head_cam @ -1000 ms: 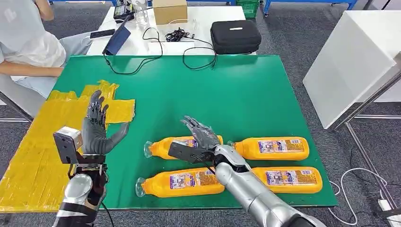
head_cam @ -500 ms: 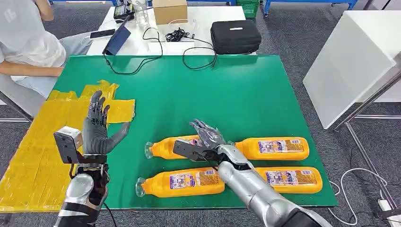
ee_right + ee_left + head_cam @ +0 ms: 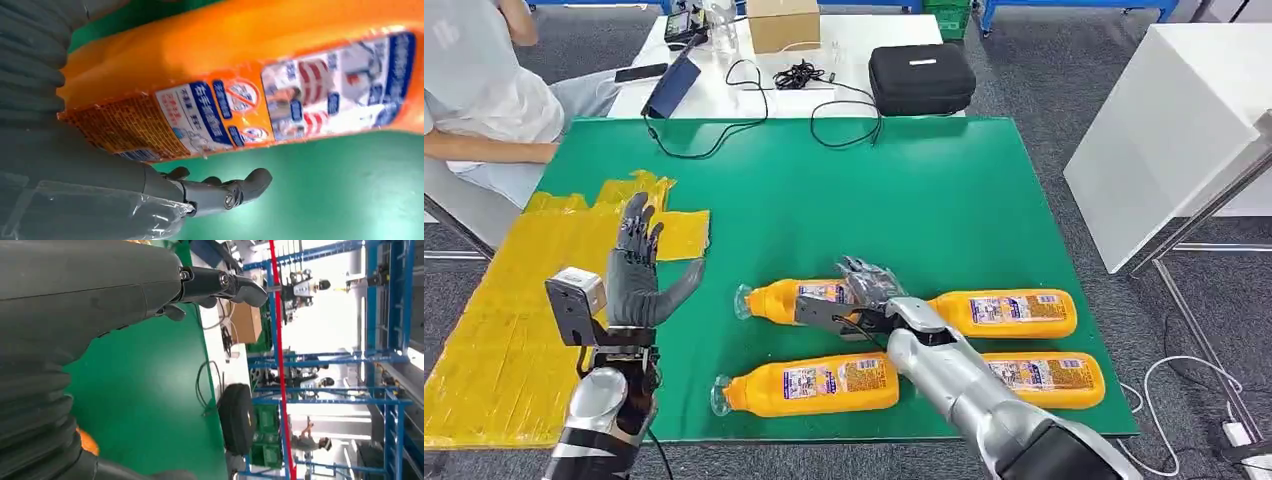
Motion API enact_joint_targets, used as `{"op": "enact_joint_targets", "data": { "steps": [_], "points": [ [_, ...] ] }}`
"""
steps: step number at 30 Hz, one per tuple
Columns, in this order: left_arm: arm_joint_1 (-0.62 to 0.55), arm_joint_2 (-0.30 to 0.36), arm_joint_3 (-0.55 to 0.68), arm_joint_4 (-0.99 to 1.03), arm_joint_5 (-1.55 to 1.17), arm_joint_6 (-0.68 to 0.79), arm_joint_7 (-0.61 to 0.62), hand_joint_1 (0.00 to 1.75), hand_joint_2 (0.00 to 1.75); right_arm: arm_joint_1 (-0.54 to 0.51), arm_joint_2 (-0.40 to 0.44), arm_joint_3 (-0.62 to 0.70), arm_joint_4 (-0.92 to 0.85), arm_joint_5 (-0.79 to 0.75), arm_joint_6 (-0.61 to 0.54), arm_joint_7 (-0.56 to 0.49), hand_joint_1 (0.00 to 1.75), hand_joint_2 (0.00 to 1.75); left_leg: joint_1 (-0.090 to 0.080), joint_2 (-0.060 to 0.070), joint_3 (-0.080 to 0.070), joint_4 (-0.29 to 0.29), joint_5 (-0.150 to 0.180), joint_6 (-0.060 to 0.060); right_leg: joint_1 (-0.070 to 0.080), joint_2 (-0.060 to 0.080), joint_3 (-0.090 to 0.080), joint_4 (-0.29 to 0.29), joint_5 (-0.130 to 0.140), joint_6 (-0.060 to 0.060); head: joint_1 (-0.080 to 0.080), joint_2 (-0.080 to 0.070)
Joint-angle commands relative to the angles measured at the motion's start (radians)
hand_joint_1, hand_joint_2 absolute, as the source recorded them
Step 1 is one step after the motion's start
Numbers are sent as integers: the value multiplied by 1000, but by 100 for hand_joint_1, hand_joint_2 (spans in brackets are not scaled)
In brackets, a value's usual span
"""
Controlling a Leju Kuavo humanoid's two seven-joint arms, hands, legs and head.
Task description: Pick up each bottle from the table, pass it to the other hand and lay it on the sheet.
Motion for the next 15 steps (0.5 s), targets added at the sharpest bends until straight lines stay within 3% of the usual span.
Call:
{"op": "enact_joint_targets", "data": {
  "steps": [1,4,8,9,10,12,15],
  "points": [
    [-60,-1,-50,53,9,2,15,0,175,-34,-3,73,158,40,65,22,7,175,1,-3,2,0,0,-1,1,-3,3,-1,-1,-1,0,0],
    [-57,0,-48,56,10,3,14,0,175,-32,-4,74,159,40,63,22,7,175,0,-2,3,-1,0,0,0,-2,4,-1,-1,-1,0,0],
    [-69,-6,-53,54,23,-5,16,0,175,-40,-8,143,170,106,107,32,26,175,1,-3,5,-1,0,-1,1,-4,6,-1,-1,-1,0,0],
    [-66,-6,-55,53,23,-5,17,0,175,-38,-12,142,170,106,105,33,61,175,1,-3,5,0,0,-1,1,-4,6,-1,-1,-1,0,0],
    [-68,-6,-56,51,23,-4,16,0,175,-37,-11,141,169,106,100,31,134,175,1,-3,5,-1,0,-1,1,-3,6,-1,-1,-1,0,0],
    [-59,-5,-54,45,24,3,14,0,175,-35,-11,115,162,88,67,31,175,175,1,-3,6,-1,0,-1,1,-4,7,-2,-1,-1,0,0],
    [-48,-4,-51,33,24,8,14,0,175,-34,-5,71,145,65,-6,42,175,175,1,-2,7,-1,0,-1,2,-4,8,-2,-1,-1,0,0]
  ]
}}
